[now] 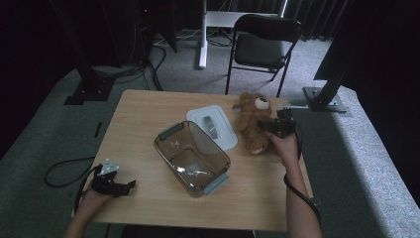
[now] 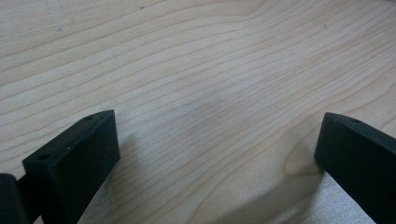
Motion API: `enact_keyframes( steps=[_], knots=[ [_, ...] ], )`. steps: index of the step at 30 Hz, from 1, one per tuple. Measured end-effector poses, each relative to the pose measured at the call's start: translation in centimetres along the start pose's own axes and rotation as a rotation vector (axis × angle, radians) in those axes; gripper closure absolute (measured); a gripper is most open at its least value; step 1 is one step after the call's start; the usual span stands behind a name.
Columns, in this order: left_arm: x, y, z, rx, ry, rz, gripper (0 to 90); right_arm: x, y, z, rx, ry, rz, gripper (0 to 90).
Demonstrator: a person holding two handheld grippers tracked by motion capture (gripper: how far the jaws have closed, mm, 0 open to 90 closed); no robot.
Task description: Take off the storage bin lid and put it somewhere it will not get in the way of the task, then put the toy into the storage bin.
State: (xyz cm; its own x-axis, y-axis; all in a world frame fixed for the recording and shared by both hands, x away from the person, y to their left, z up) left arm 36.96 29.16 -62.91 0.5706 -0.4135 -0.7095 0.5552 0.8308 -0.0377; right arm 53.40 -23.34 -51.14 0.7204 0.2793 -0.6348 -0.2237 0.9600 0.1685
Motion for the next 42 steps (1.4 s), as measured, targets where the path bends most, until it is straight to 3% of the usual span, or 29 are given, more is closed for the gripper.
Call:
enact_keyframes(
  steps=[7, 12, 15, 20, 27, 30, 36, 42],
  knots=[
    [0.0, 0.0, -0.1, -0.001, 0.000, 0.001, 0.5, 2.6, -1.4, -0.6, 0.068, 0.057, -0.031, 13.8],
    [0.0, 0.0, -0.1, 0.000, 0.001, 0.002, 0.4, 3.7, -1.6, -0.9, 0.061, 0.094, -0.083, 11.4],
    [-0.1, 0.0, -0.1, 0.000, 0.001, 0.001, 0.5, 4.0, -2.1, -0.8, 0.090, 0.097, -0.100, 10.8],
    [0.0, 0.0, -0.1, 0.000, 0.001, 0.001, 0.4, 5.2, -1.8, -1.8, 0.123, 0.167, -0.043, 10.2],
    [-0.1, 0.0, -0.1, 0.000, 0.001, 0.002, 0.5, 5.9, -0.9, -2.8, 0.056, 0.212, -0.072, 11.2],
    [0.0, 0.0, -0.1, 0.000, 0.000, 0.002, 0.4, 6.0, -0.8, -2.9, 0.045, 0.214, -0.074, 16.4],
    [0.0, 0.0, -0.1, -0.001, 0.000, 0.001, 0.4, 5.5, -0.4, -3.0, 0.020, 0.182, -0.073, 44.6],
    [0.0, 0.0, -0.1, -0.001, 0.000, 0.001, 0.5, 4.8, -0.1, -2.5, -0.015, 0.138, -0.093, 61.1]
  ],
)
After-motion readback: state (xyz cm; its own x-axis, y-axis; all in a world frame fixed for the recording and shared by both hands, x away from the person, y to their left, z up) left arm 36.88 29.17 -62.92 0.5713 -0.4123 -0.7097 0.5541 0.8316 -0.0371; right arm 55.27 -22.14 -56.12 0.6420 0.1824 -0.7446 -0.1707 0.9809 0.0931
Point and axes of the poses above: each handheld gripper's, and its own axes: x roughly forward along the jaws, z roughly out of its top, y roughly to its left, the point moved 10 cm from there along x, roughly forward along the jaws, and after that the axes turned 6 degrees about -z, right-handed, at the moved point
